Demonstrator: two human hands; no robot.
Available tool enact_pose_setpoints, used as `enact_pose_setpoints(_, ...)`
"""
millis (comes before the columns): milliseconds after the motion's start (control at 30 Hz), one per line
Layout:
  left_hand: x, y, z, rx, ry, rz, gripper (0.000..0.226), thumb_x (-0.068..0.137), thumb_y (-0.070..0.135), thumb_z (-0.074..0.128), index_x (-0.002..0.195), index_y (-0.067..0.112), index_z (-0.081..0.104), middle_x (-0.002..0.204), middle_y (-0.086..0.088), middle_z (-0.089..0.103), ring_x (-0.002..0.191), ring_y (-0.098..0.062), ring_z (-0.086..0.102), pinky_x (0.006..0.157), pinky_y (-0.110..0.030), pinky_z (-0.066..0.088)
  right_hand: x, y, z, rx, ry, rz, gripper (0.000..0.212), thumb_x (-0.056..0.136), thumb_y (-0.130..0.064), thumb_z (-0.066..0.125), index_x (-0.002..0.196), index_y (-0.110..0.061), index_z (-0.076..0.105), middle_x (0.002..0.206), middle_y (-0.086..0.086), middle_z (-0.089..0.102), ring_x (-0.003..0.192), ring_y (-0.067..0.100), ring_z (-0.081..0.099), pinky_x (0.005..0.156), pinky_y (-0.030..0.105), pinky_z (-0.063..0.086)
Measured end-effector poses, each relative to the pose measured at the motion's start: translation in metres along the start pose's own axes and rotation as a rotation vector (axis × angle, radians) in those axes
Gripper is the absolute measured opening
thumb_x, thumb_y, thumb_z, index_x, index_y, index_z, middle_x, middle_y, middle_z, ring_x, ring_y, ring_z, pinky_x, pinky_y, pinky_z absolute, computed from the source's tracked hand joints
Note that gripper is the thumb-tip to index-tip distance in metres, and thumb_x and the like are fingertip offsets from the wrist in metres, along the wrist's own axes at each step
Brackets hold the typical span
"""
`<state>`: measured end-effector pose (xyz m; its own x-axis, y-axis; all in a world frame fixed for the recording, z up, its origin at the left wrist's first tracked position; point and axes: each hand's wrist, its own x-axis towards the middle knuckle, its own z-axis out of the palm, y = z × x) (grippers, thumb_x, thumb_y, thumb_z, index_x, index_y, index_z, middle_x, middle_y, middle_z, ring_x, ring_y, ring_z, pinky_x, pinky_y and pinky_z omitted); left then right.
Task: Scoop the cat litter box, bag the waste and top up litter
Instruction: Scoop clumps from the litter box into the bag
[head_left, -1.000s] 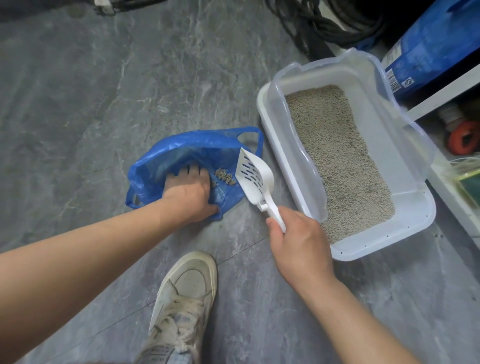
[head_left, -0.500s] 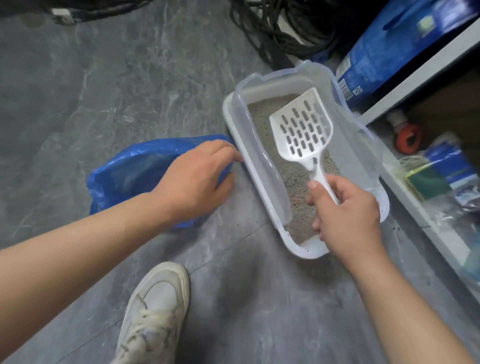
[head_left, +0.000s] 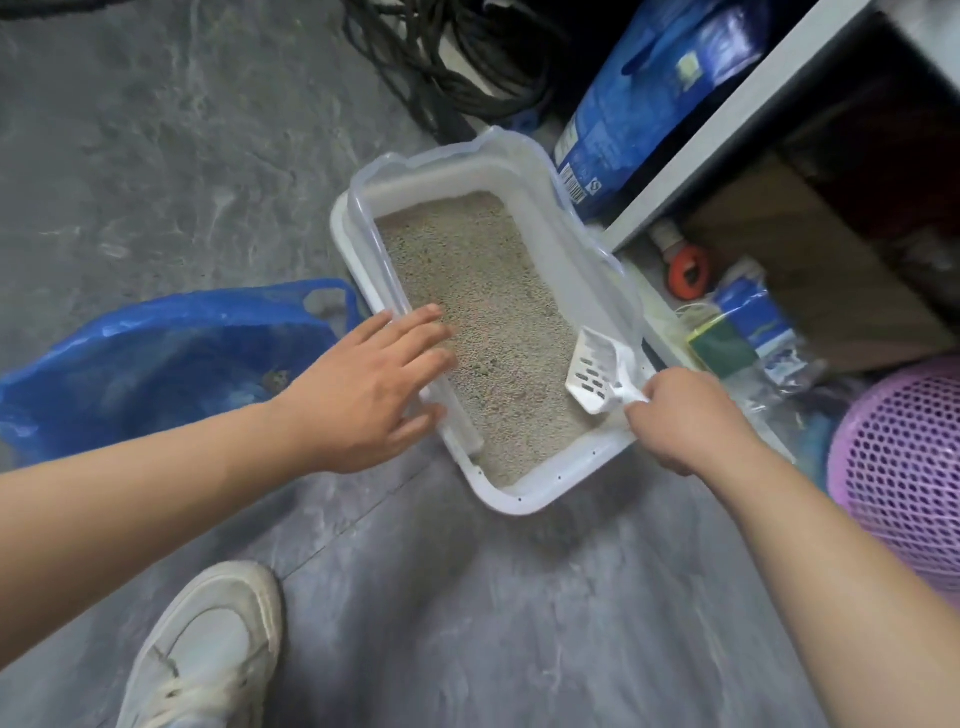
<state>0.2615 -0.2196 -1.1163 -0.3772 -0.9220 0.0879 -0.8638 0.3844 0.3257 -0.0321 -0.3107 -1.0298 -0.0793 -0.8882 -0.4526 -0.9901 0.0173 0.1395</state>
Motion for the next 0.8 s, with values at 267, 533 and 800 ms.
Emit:
enact_pose_setpoints(267,0.002,0.0,-0.001,-0.087,0.092,-0.037,0.042,0.103,0.054,0.039,0.111,0.022,0.063,0.128,0.003,0.061,0.143,-0.02,0.042,0.112,-0.046,0.038,0.001,-0.007,-0.003,0.692,-0.555,0.272,0.021,0.099,-0.012,0.056,0.111,0.004,0.061,0.064,0.011,0.064,0.036,0.011,0.043,0.034,0.017,0.03)
enact_pose_setpoints(533,0.009,0.0,0.0,-0.096,0.051,-0.212,0.068,0.09,0.068,0.04,0.142,0.025,0.05,0.161,0.003,0.037,0.155,-0.015,0.017,0.125,-0.048,0.015,0.001,-0.011,0.025,0.975,-0.626,0.337,0.024,0.099,-0.017,0.057,0.115,0.001,0.06,0.063,0.011,0.065,0.04,0.011,0.045,0.029,0.019,0.033)
enact_pose_setpoints(800,0.01,0.003,-0.001,-0.151,0.001,-0.264,0.081,0.09,0.071,0.03,0.154,0.021,0.033,0.168,0.003,0.019,0.157,-0.013,-0.007,0.126,-0.052,0.005,0.01,-0.036,0.034,0.974,-0.625,0.246,0.022,0.101,-0.017,0.056,0.11,0.003,0.059,0.072,0.017,0.066,0.041,0.015,0.047,0.03,0.019,0.033)
